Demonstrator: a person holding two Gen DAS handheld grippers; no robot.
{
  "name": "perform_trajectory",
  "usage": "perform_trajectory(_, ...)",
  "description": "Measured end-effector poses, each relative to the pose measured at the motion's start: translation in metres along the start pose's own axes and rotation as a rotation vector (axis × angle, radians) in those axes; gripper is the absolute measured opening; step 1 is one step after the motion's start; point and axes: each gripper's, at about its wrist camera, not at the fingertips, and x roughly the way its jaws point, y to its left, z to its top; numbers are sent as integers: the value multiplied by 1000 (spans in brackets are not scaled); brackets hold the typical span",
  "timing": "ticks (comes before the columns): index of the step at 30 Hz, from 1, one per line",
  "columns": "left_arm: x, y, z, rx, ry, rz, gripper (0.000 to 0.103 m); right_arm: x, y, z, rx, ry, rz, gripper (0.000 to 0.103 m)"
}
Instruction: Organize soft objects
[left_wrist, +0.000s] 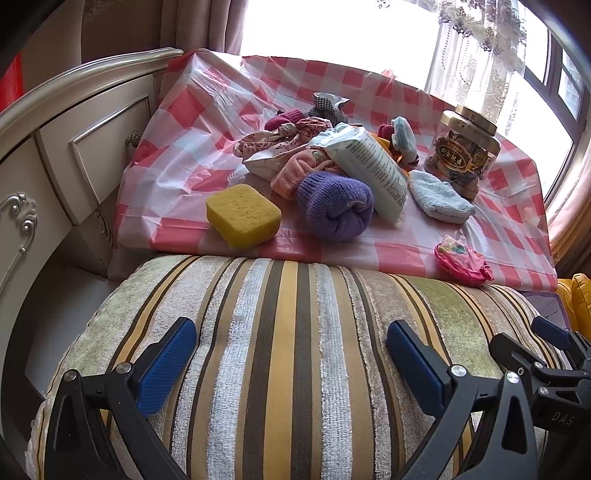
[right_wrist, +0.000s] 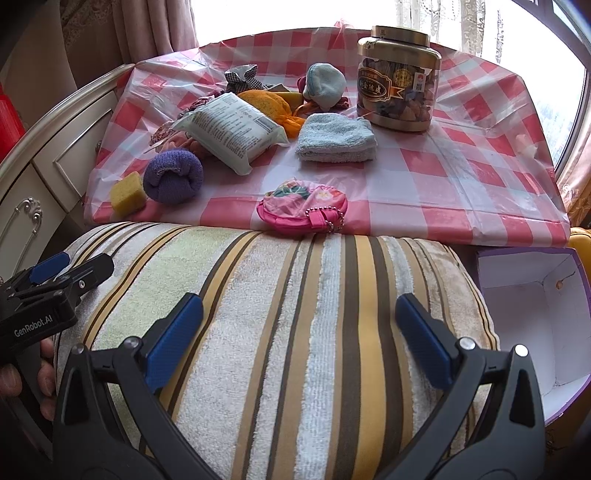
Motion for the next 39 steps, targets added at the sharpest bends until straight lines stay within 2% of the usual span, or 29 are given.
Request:
perform_trajectory(5, 1, -1, 0, 2, -4, 6, 103, 1, 6, 2, -30, 5, -38, 103)
perform_trajectory(39, 1, -2, -2, 1, -9, 7, 103, 2, 5, 1, -27, 1, -34, 103)
